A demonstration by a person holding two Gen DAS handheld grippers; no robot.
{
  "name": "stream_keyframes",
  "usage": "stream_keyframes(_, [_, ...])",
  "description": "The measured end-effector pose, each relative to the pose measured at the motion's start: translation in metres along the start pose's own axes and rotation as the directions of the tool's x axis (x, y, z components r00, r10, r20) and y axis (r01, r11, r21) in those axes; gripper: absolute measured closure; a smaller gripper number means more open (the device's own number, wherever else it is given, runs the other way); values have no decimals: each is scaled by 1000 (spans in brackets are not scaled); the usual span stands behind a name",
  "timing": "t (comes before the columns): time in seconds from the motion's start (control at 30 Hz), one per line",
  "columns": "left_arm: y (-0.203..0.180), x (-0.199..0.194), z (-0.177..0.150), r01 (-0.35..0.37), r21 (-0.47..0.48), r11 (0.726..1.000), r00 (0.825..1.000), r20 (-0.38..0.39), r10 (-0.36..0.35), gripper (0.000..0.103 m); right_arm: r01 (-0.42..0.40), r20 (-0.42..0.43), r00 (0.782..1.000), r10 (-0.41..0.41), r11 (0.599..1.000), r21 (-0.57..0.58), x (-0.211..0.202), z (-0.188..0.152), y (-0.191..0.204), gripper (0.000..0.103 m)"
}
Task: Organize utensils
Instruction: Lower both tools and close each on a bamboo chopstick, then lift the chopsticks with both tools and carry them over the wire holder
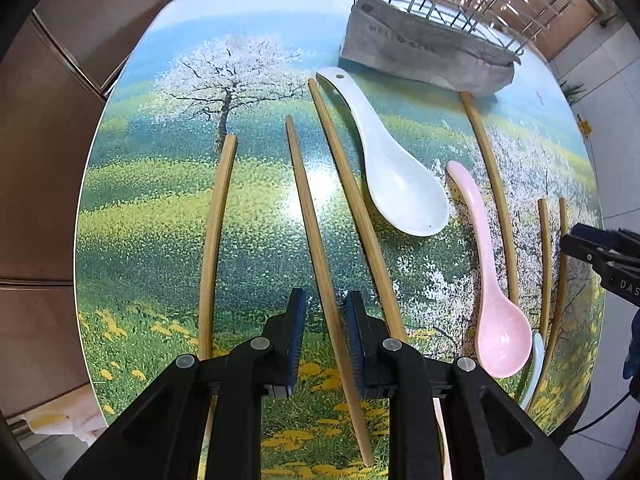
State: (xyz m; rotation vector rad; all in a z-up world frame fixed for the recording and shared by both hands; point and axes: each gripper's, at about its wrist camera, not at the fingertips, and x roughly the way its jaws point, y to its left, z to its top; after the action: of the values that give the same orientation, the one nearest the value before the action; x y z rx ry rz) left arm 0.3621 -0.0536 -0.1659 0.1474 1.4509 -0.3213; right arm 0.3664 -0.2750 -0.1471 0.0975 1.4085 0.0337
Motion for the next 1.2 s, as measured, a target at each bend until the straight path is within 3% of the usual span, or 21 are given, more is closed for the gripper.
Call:
stream_keyframes(0.13, [0,3,15,-12,-5,1000,999,-44,12,83,33,-38,999,-33,999,-19,6,14,9,73])
stream_keyframes(0.3, [-9,7,29,-66,6,998,996,-52,66,83,57,-64,996,-60,998,-39,8,19,16,77])
stream_keyframes(0.43, [-12,7,38,-67,-29,997,996,-57,66,85,53,-94,994,-56,998,-37,7,21,11,79])
stream_keyframes(0.6, [-9,5,42,-64,-41,997,997,-52,62,96,55,-102,993,-60,997,-51,6,26,11,87])
stream_keyframes(1.2, [-19,2,15,-62,-13,998,998,-16,62,97,9,-74,997,-19,990,-142,8,7,24,95])
